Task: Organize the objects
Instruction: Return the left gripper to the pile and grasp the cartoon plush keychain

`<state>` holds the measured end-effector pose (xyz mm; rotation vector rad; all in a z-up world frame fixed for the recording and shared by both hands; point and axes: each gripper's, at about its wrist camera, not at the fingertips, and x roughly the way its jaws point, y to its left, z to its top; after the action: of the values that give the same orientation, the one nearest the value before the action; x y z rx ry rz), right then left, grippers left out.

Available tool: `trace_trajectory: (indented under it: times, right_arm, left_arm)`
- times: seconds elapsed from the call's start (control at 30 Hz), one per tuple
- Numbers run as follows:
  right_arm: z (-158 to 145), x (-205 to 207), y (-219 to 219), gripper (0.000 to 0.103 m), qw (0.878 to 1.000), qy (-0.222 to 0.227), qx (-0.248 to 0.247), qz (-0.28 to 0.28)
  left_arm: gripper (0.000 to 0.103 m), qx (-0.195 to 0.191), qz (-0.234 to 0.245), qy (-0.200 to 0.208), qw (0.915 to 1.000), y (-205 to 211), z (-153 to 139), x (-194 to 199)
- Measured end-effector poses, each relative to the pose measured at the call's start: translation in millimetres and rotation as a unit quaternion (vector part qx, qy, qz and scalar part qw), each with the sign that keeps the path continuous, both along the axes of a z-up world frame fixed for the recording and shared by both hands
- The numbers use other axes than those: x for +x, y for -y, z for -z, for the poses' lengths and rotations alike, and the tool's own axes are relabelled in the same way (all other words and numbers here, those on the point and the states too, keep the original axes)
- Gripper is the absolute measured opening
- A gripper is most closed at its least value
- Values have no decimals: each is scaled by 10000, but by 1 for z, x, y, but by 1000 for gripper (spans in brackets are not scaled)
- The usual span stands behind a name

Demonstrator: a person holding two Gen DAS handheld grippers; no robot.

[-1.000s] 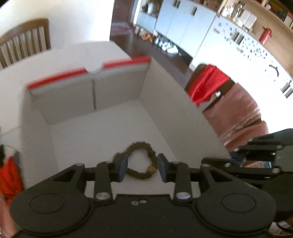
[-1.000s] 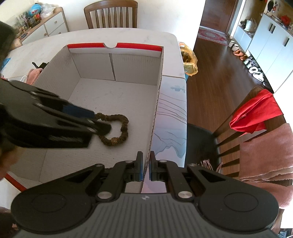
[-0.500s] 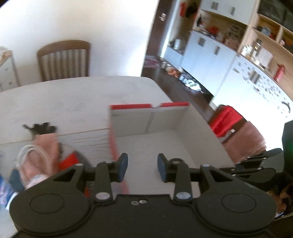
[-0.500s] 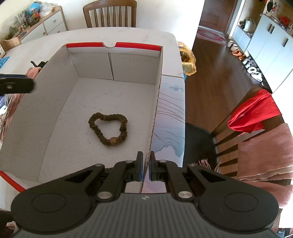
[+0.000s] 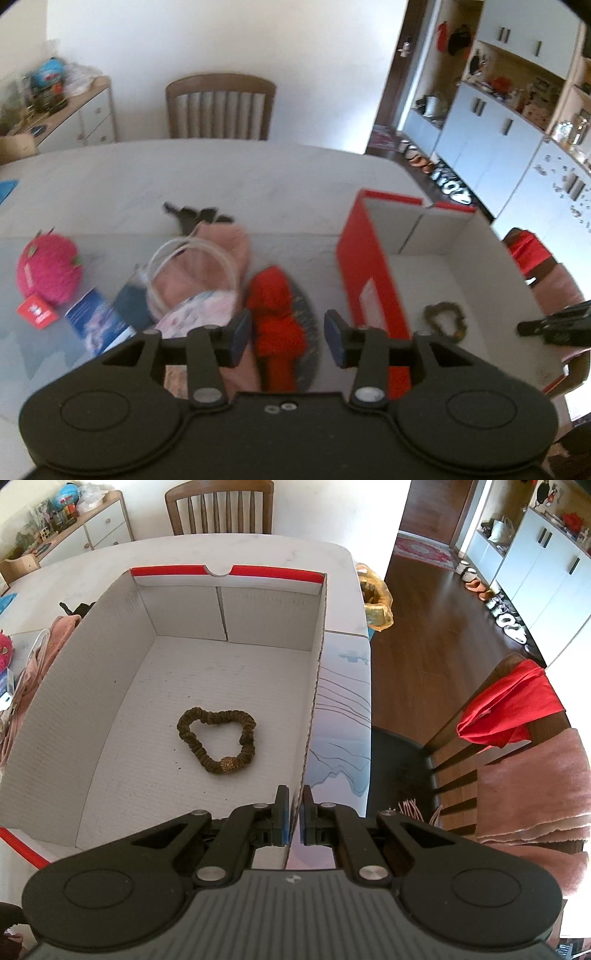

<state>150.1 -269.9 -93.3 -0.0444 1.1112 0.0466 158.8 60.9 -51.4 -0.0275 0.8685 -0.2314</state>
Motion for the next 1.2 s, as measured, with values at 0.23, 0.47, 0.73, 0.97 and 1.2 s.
trace_trajectory:
  times: [0.23, 0.47, 0.73, 0.97, 1.2]
  right_arm:
    - [-1, 0, 0, 5, 10000, -27, -15, 24]
    - [-1, 0, 0, 5, 10000, -45, -36, 43]
    - [0, 1, -1, 5, 9999, -68, -53, 78]
    - [2, 2, -2, 5, 9999, -89, -89, 77]
    - [2, 2, -3, 5, 9999, -93, -91, 81]
  left_arm:
    - [66, 227, -252, -109, 9994, -12, 25, -16]
    - [88, 536, -446, 89, 9975, -27, 35, -7]
    - [92, 618, -618, -280, 9958, -46, 64, 0]
    - [75, 299, -727, -472, 9958, -65, 80, 1]
    - [52, 83, -767, -528, 9956, -70, 82, 1]
